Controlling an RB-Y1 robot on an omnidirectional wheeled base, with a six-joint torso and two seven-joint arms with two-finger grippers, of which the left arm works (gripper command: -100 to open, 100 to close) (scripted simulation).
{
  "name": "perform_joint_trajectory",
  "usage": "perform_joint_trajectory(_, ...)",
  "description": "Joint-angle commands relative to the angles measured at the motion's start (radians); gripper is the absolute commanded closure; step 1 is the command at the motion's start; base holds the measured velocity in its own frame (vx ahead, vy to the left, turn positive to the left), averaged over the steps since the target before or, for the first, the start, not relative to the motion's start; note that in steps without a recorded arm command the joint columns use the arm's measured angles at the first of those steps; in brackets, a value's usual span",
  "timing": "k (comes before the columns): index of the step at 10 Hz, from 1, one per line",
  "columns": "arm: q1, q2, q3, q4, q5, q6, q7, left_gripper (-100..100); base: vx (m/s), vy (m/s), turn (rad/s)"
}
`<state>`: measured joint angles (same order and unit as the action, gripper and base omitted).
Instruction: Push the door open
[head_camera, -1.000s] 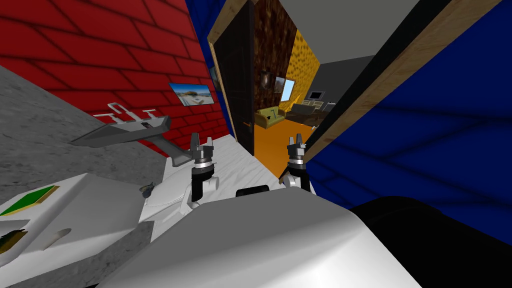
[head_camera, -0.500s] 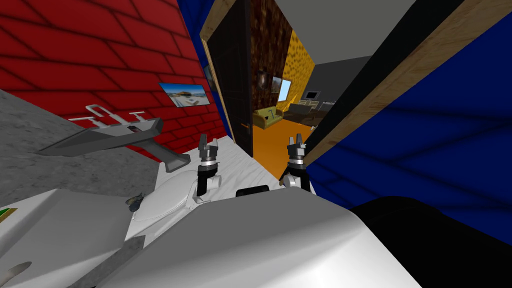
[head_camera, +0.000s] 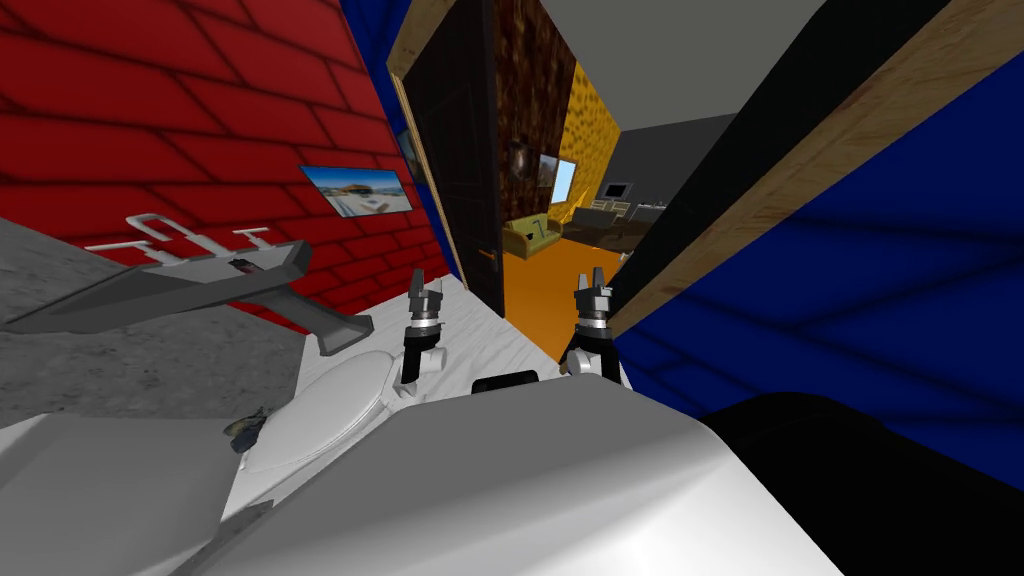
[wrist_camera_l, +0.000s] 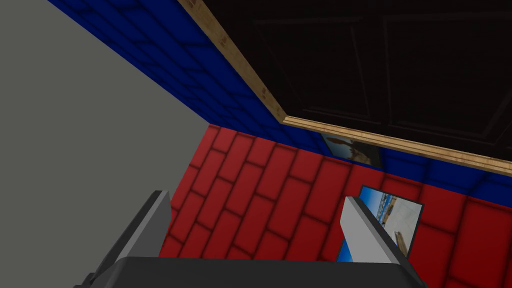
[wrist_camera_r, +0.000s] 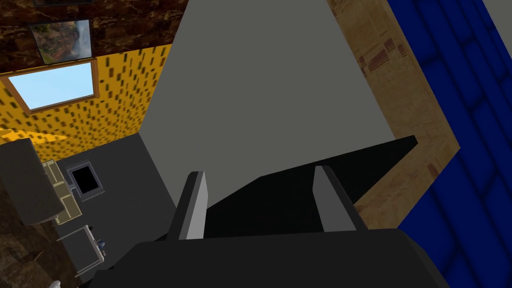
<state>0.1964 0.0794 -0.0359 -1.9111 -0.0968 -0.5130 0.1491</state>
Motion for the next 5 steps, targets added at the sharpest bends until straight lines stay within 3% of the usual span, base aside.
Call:
perform_joint_trajectory(1,-0.021,0.004,-0.003,0.039,0.001,-0.003,0.002,-100,0.096,0.038,-0.082)
perform_joint_trajectory(5,-0.079,0.015,-0.018,0.142,0.002,-0.002,0.007,-100,0.12,0.041,-0.093)
